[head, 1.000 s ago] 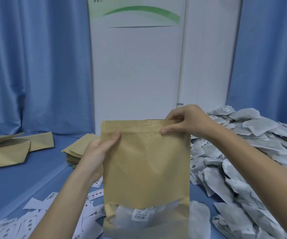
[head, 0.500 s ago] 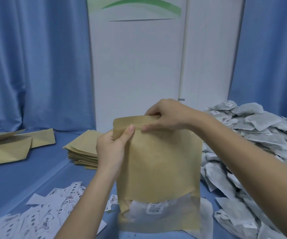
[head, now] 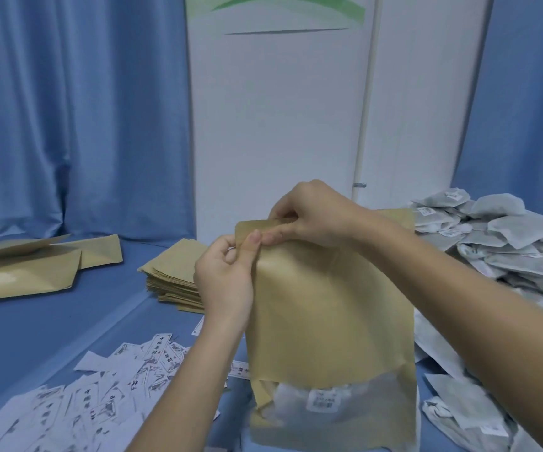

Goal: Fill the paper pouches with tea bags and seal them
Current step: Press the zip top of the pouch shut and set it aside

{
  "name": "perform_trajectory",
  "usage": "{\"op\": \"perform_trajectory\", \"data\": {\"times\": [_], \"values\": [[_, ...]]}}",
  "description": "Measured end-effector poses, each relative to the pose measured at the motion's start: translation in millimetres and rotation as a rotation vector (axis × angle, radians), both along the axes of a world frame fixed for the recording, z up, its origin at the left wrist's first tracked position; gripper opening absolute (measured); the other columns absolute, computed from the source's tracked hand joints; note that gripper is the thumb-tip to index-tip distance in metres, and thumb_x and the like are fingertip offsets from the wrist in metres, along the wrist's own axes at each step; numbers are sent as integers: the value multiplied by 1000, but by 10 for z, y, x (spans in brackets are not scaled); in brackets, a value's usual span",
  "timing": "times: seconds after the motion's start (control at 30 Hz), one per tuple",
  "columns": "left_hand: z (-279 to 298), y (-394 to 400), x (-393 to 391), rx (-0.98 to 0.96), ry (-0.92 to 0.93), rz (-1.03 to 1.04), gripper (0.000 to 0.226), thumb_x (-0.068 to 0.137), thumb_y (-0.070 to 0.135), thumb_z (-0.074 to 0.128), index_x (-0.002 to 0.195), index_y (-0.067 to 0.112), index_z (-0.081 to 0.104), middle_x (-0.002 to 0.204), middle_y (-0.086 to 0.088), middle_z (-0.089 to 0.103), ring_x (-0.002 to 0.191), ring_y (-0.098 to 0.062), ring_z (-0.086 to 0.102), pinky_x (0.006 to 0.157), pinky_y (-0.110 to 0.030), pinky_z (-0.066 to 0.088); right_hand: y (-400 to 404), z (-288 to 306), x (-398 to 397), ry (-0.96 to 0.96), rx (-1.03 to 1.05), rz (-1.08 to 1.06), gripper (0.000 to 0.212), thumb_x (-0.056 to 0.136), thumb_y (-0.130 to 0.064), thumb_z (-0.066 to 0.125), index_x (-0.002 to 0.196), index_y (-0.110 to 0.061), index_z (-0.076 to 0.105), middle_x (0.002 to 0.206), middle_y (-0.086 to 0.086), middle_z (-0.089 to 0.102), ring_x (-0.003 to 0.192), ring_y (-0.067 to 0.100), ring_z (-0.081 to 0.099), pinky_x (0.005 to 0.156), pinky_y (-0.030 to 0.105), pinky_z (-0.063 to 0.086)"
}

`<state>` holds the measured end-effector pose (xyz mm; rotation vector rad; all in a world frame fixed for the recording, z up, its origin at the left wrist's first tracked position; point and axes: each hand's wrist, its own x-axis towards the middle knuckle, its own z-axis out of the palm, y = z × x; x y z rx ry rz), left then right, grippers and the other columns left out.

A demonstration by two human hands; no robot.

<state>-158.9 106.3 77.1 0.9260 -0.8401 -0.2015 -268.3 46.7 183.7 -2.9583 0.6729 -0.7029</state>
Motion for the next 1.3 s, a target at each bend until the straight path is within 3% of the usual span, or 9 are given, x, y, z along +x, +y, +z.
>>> {"op": "perform_trajectory", "data": {"times": [0.13,0.27,0.43,0.53,0.73,1.0,1.13,1.2,1.3], "values": [[-53,-23,96,-9,12,6,41,83,35,68,74,-2,53,65,-14,49,65,-20,36,66,-34,33,-96,-24,-155,55,-33,-30,35,76,-46,70,76,-11,67,56,-5,48,55,9,41,52,20,30],[-40,-14,74,-9,-53,-20,47,74,48,65,72,3,53,57,-8,43,59,-15,36,60,-31,32,-148,-13,-277,2,-40,-45,32,74,-41,74,78,-9,70,54,-3,55,54,7,43,49,17,30],[26,-13,35,79,-42,-236,22,67,35,75,74,14,70,61,11,67,56,-1,58,52,-13,44,-138,-25,-352,-31,9,-60,17,72,-39,76,74,-22,72,47,-23,53,55,-9,49,52,7,35],[10,-27,84,62,14,-155,9,71,27,77,68,20,73,70,7,72,62,-4,62,57,-16,48,-170,24,-489,13,25,-94,23,70,-43,76,60,-26,64,46,-13,47,52,2,42,50,13,33],[16,7,69,10,86,-141,8,65,25,78,67,20,72,70,6,73,64,-4,63,59,-17,49,-199,9,-605,3,-4,-102,30,74,-41,73,81,-11,72,61,3,57,59,8,41,55,19,33],[29,68,114,13,135,-135,9,59,30,78,62,22,75,70,7,72,65,-7,62,65,-23,48,-265,-15,-739,-9,-59,-117,38,74,-43,71,83,-6,70,78,15,65,73,21,51,66,30,38],[24,93,147,21,158,-136,7,59,28,78,62,22,75,68,7,71,69,-10,60,68,-26,49,-327,-20,-846,4,-127,-152,52,66,-63,62,60,-11,58,53,5,42,54,11,33,53,26,26],[27,97,147,20,178,-136,8,59,27,78,62,20,75,69,6,71,70,-12,60,68,-26,50,-330,-50,-864,-37,-160,-187,60,57,-76,49,49,-18,36,48,-1,29,51,14,28,52,29,26],[10,90,144,35,175,-121,8,62,24,79,64,19,73,67,8,71,64,-7,61,65,-23,49,-377,-110,-880,-41,-199,-191,61,57,-72,48,52,-17,22,51,1,23,55,18,23,55,32,23]]}}
